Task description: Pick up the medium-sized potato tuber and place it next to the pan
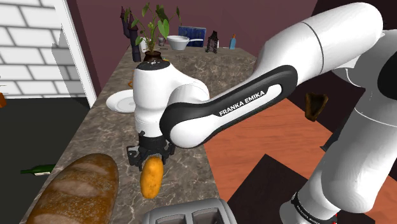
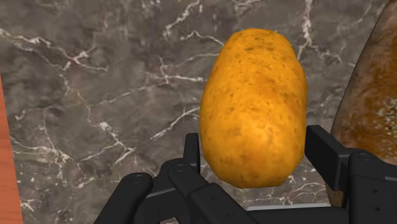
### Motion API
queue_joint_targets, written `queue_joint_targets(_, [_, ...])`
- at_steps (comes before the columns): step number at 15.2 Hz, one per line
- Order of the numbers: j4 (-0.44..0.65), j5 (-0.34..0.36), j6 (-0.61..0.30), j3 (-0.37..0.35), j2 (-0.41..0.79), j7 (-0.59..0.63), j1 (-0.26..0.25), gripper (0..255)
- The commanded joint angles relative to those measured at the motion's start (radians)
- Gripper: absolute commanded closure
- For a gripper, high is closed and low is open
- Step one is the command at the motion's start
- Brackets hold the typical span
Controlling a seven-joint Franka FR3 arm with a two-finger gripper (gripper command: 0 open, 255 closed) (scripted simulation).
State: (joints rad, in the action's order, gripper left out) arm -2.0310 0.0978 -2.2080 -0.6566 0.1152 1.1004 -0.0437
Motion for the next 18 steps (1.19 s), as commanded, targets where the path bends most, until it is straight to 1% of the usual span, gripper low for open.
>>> queue_joint_targets(1, [0.012,-0.014,0.025,-0.001,-0.016,-0.012,0.004,255])
queue_joint_targets(12, [0.103,-0.057,0.156,-0.003,-0.069,-0.042,0.012,255])
queue_joint_targets(18, [0.148,-0.047,0.167,0.057,-0.029,-0.168,0.08,255])
